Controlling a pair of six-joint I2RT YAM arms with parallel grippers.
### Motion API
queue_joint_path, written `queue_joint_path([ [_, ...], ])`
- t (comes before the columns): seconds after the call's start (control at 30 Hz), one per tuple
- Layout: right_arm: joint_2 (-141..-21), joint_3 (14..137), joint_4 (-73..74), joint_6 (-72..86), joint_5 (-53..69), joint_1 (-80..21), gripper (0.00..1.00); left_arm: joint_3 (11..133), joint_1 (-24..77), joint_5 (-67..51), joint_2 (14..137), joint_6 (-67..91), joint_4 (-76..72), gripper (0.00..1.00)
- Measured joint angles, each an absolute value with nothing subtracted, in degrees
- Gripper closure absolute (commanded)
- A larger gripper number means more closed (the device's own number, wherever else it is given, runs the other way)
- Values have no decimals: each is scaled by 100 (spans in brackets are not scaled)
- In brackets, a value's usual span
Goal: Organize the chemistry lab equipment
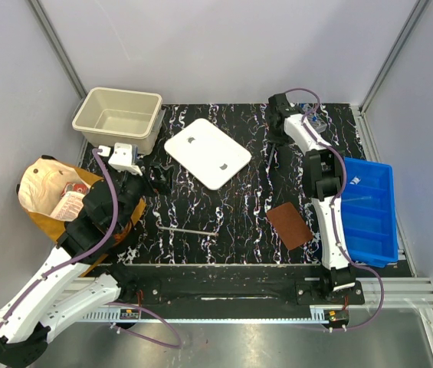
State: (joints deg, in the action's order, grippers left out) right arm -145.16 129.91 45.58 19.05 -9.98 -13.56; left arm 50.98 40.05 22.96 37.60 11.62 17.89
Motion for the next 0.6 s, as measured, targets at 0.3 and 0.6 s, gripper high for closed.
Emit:
queue_joint_path([
  [0.3, -13867, 11972, 4344, 1898, -1039, -1365, 83, 5098, 4005, 2298, 3763, 1162, 1789, 1],
  [0.6, -10954, 8960, 3225, 2193, -1061, -1345, 82, 5098, 4005, 2296, 3813, 1162, 1791, 1],
])
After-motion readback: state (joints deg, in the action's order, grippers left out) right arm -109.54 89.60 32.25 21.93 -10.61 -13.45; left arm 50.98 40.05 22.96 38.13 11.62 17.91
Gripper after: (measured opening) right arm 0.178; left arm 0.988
